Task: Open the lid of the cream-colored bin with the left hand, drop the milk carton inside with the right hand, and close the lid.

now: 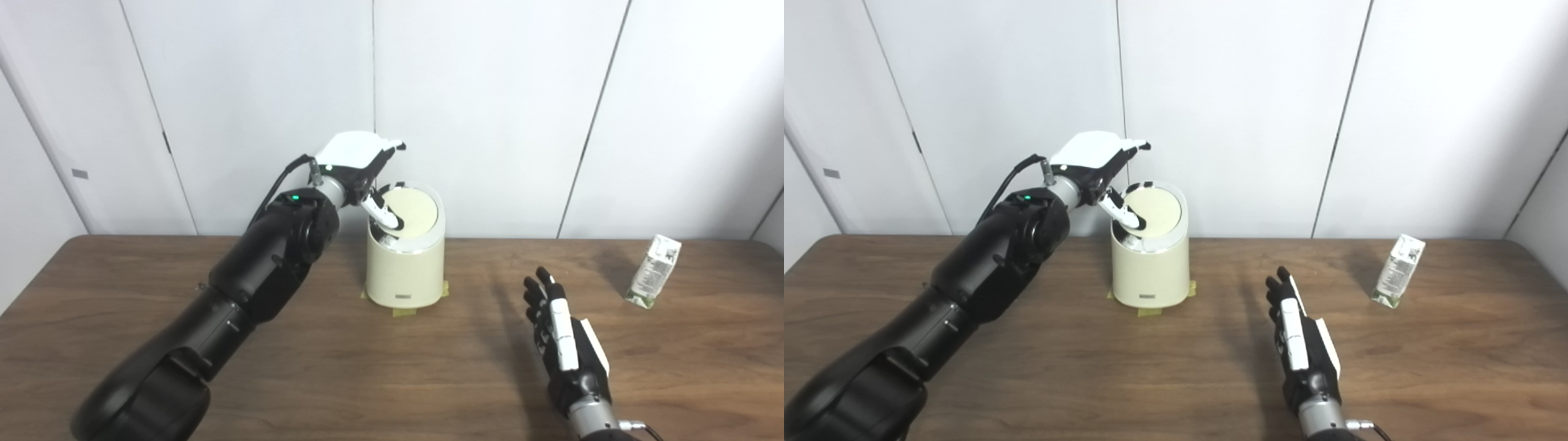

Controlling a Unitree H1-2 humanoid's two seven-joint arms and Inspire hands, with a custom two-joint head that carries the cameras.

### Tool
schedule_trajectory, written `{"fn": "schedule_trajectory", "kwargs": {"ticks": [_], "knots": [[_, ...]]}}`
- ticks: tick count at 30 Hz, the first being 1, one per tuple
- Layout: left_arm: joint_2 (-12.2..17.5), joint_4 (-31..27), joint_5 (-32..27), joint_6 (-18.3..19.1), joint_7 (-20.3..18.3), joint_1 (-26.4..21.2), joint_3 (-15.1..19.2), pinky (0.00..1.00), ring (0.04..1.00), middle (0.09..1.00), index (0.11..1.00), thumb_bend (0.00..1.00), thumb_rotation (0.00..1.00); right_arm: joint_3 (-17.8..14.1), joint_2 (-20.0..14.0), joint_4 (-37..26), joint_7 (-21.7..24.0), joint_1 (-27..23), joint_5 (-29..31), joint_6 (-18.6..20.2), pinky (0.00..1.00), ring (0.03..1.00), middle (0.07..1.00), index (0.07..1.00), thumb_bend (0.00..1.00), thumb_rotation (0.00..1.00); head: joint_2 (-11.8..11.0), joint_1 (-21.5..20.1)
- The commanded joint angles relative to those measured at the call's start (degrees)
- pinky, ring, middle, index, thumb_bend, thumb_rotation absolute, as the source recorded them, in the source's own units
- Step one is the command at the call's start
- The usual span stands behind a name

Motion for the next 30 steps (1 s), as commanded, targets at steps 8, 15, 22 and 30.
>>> {"fn": "schedule_trajectory", "kwargs": {"ticks": [8,15,22,30], "knots": [[-0.9,-4.6,-6.1,7.7,-9.9,-1.8,5.3,0.86,0.922,0.950,0.916,0.91,0.00,0.2,0.0,-3.0,-0.3,-2.3,-0.3,0.0,1.00,0.968,0.954,1.000,0.62,1.00,0.5,-0.4],[0.3,-10.8,-13.9,14.1,-15.9,-2.5,14.6,0.75,0.845,0.878,0.852,0.83,0.03,0.0,-0.2,-3.1,-0.2,-2.2,0.1,-0.1,1.00,0.974,0.959,1.000,0.62,1.00,0.2,-0.4],[0.1,-17.6,-17.0,13.9,-12.8,3.2,21.8,0.75,0.830,0.851,0.895,0.59,0.33,-0.7,-1.2,-2.2,0.5,-2.3,1.1,-0.6,1.00,0.982,0.967,1.000,0.60,1.00,0.2,0.0],[-4.1,-24.4,-23.6,13.4,-3.3,13.8,28.6,0.83,0.874,0.898,0.956,0.47,0.80,-0.8,-1.6,-2.8,1.0,-2.0,2.1,0.2,1.00,0.984,0.973,1.000,0.60,1.00,0.2,-0.2]]}}
